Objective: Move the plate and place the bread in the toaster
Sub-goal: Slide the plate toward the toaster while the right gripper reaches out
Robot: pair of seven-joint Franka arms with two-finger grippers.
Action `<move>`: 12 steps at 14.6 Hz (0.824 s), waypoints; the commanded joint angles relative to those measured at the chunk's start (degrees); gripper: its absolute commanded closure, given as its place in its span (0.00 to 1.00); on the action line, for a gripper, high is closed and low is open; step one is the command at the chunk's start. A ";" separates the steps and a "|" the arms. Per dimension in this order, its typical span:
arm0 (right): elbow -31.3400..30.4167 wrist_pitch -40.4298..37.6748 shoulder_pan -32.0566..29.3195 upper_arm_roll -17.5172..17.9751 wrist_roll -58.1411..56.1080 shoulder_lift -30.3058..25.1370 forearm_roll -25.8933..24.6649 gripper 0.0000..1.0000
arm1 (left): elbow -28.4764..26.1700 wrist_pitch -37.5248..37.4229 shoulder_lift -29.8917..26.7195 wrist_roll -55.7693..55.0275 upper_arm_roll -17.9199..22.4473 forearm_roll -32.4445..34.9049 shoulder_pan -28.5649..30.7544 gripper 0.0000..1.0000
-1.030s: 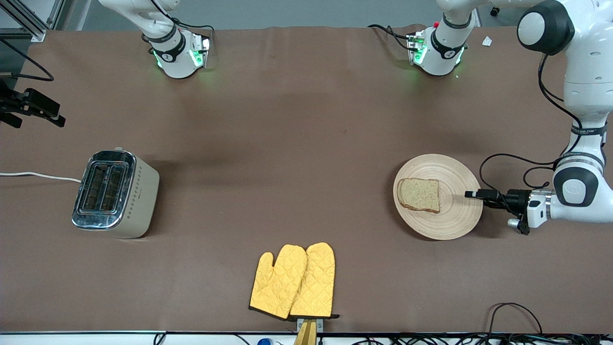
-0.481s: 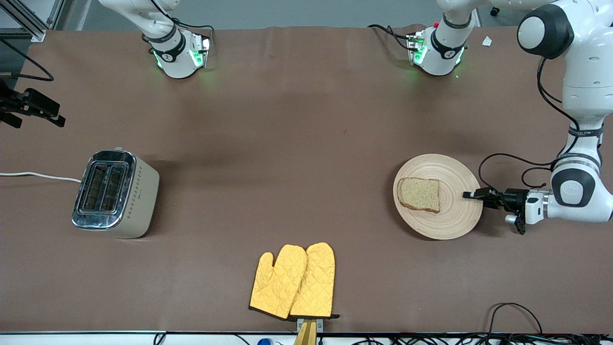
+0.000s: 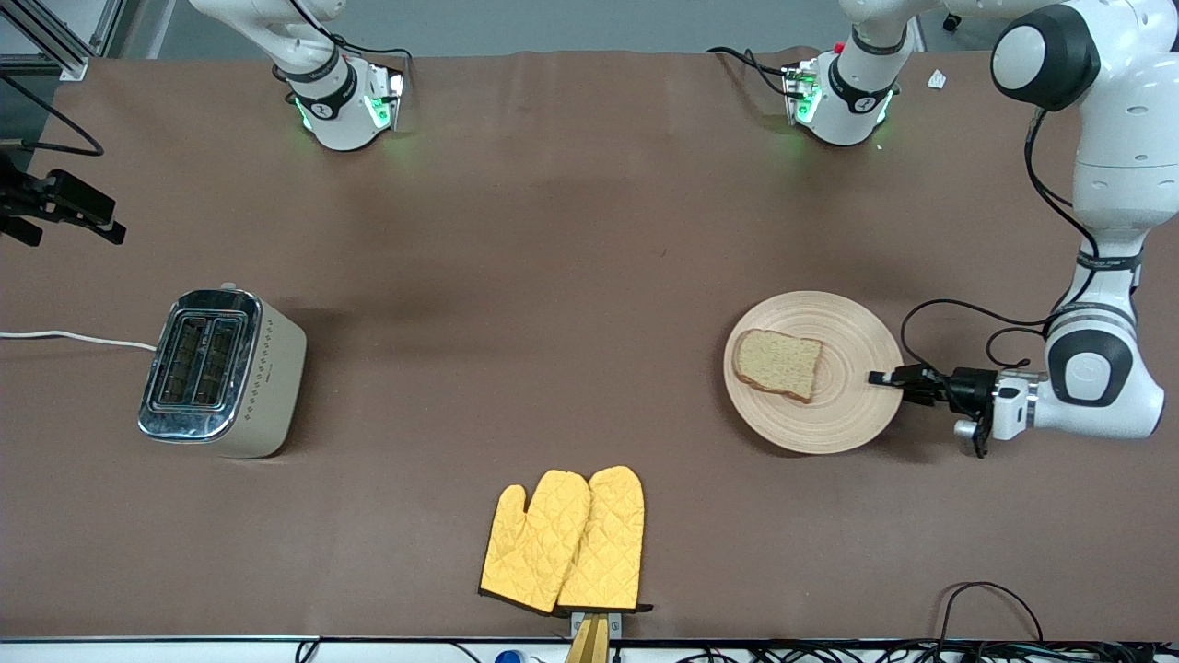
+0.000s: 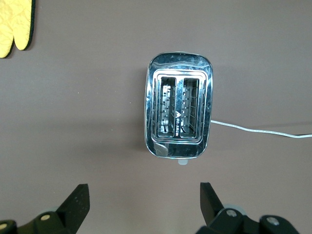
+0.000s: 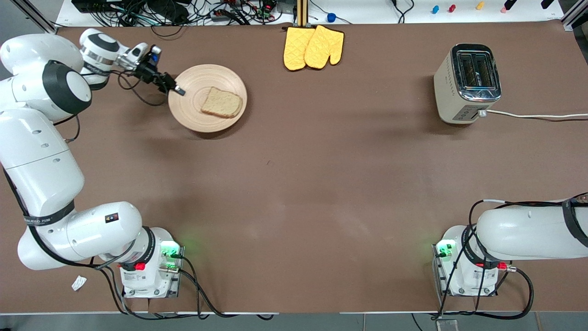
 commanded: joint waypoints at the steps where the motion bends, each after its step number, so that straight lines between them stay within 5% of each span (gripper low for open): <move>1: 0.73 -0.23 -0.50 0.30 -0.16 0.41 -0.05 0.00 | 0.56 -0.75 -0.45 -7.02 -4.65 -4.60 -1.14 1.00; 6: 0.64 -0.58 -0.32 0.30 0.01 0.84 -0.13 0.00 | 0.47 6.79 0.08 -10.03 -5.81 -15.93 -12.37 1.00; 12: -0.68 1.08 -0.41 0.30 0.36 3.74 -0.05 0.00 | 0.90 28.40 2.97 -13.02 -5.90 -29.30 -28.72 1.00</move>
